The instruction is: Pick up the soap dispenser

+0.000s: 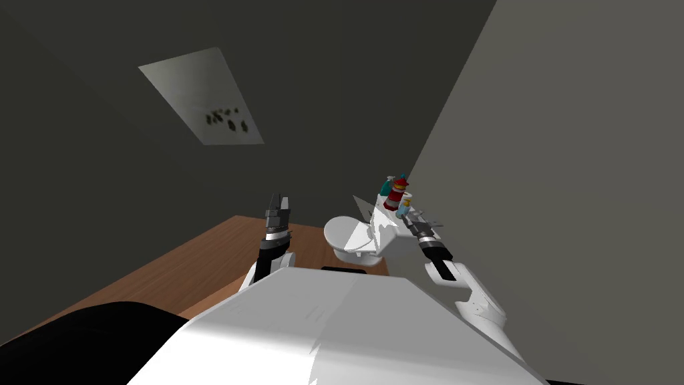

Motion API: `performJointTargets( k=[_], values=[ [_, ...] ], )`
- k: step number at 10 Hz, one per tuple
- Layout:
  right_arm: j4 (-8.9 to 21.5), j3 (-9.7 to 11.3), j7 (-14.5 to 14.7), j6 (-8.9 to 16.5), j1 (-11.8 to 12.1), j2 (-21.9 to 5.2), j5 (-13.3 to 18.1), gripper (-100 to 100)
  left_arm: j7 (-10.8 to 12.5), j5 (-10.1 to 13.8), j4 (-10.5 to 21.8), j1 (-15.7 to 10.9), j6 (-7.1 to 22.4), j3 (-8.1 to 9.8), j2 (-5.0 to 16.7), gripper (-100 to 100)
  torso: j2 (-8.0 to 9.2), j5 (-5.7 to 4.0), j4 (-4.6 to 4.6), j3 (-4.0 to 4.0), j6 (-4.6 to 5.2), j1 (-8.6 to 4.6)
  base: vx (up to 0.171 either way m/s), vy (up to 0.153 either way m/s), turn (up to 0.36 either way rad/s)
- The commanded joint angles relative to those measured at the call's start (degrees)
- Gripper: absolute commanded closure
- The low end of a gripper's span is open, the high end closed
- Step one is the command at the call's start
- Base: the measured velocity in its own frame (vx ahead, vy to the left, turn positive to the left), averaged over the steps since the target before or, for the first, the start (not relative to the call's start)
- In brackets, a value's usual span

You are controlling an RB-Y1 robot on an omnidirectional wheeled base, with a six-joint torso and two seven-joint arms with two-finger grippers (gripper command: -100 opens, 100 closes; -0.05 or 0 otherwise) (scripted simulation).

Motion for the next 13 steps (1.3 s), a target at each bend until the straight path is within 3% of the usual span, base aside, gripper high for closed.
performJointTargets(
  k=[1,2,3,4,6,7,9,10,12,13],
  values=[
    [0.0,-0.4,0.5,0.0,-0.5,0.0,0.4,-100,0.0,0.0,0.0,0.0,0.0,0.0,0.0,0,0.0,0.0,0.0,0.0,0.0,0.0,0.184,-0.033,0.061],
    [-0.1,-0.2,0.3,0.0,-0.2,0.0,0.3,-100,0.0,0.0,0.0,0.0,0.0,0.0,0.0,0,0.03,-0.02,0.01,0.02,0.01,-0.1,0.081,-0.023,0.019],
    [-0.2,-0.3,0.4,0.0,-0.2,0.0,0.3,0,0.0,0.0,0.0,0.0,0.0,0.0,0.0,0,0.34,-0.02,0.06,0.18,0.03,-0.08,0.016,-0.003,0.0],
    [2.7,-1.4,0.4,-2.6,-1.6,-2.2,-0.9,-100,0.0,0.0,0.0,0.0,0.0,0.0,0.0,0,0.6,-0.01,0.12,0.34,0.03,-0.02,0.0,0.056,0.114],
    [4.9,-1.4,0.4,-2.6,-1.6,-2.2,-0.9,-100,0.0,0.0,0.0,0.0,0.0,-0.01,0.0,0,0.79,0.05,0.16,0.45,0.03,0.24,-0.013,0.057,0.033],
    [7.1,-2.6,0.4,-5.2,-3.0,-4.5,-2.2,-100,0.0,0.0,0.0,0.0,0.0,-0.01,0.0,0,0.84,0.04,0.18,0.48,0.05,0.18,-0.027,0.076,0.125],
    [9.9,-2.6,0.4,-5.2,-3.0,-4.5,-2.2,-100,0.0,0.0,0.0,0.0,0.0,-0.01,0.0,0,0.87,0.06,0.19,0.5,0.05,0.24,-0.014,0.045,0.018],
    [11.8,-3.7,0.4,-7.7,-4.3,-6.7,-3.4,-100,0.0,0.0,0.0,0.0,0.0,-0.01,0.0,0,0.85,0.03,0.18,0.48,0.05,0.12,-0.015,0.059,0.12],
    [14.9,-3.7,0.4,-7.8,-4.3,-6.7,-3.4,-100,0.0,0.0,0.0,0.0,0.0,-0.01,0.0,0,0.85,0.05,0.18,0.49,0.05,0.22,-0.01,0.047,0.024],
    [17.1,-4.9,0.5,-10.4,-5.7,-8.9,-4.7,-100,0.0,0.0,0.0,0.0,0.0,-0.01,0.0,0,0.83,0.03,0.18,0.48,0.05,0.14,-0.011,0.075,0.112]
  ],
)
